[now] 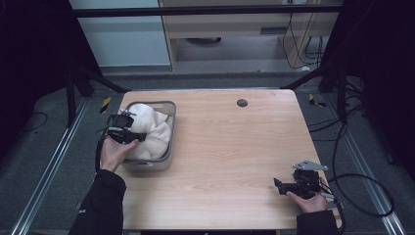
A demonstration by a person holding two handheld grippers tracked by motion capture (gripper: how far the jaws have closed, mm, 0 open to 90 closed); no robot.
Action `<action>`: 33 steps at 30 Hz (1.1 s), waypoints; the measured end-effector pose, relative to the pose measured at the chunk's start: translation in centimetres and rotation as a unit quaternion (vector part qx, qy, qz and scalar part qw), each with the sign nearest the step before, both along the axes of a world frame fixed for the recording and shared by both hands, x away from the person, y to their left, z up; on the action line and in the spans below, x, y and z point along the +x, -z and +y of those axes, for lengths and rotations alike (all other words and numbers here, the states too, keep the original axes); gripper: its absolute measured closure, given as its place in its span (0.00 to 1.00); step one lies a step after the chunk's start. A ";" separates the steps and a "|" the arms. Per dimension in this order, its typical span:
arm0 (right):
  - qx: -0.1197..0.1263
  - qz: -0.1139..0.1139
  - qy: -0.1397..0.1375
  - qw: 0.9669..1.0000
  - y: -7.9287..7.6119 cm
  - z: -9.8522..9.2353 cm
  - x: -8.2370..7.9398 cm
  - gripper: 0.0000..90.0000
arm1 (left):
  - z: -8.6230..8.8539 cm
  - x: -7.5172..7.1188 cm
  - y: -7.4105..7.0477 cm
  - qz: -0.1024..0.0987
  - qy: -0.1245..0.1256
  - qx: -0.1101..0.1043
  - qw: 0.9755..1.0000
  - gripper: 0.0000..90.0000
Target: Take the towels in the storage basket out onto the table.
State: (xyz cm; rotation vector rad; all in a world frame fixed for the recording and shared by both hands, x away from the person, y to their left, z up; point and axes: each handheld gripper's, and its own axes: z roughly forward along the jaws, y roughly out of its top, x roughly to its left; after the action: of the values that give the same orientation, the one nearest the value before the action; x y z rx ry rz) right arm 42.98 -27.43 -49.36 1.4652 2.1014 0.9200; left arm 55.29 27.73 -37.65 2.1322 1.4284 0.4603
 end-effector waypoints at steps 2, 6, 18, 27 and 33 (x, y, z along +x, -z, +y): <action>0.000 0.001 0.000 1.000 0.0 0.0 0.0 0.04 | 0.2 -0.4 -0.9 -0.010 0.002 -0.005 1.000 0.68; -0.002 0.000 0.000 1.000 0.0 0.0 0.0 0.04 | 0.5 -1.2 -2.9 -0.032 0.007 -0.011 0.999 0.68; 0.004 -0.001 0.000 1.000 -0.1 0.0 -0.1 0.05 | 0.1 -3.3 -8.2 -0.074 0.032 -0.010 0.997 0.68; 0.000 -0.007 0.001 1.000 -0.1 0.0 -0.1 0.05 | -0.5 -5.0 -10.4 -0.090 0.069 -0.008 0.994 0.68; 0.001 -0.006 0.001 1.000 -0.1 0.0 -0.1 0.04 | -1.3 -5.8 -11.4 -0.093 0.091 -0.002 0.992 0.68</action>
State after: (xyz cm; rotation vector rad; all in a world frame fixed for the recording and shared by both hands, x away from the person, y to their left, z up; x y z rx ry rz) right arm 42.87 -27.44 -49.23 1.4597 2.0906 0.9282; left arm 49.47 26.46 -26.26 2.1302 1.1210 0.5677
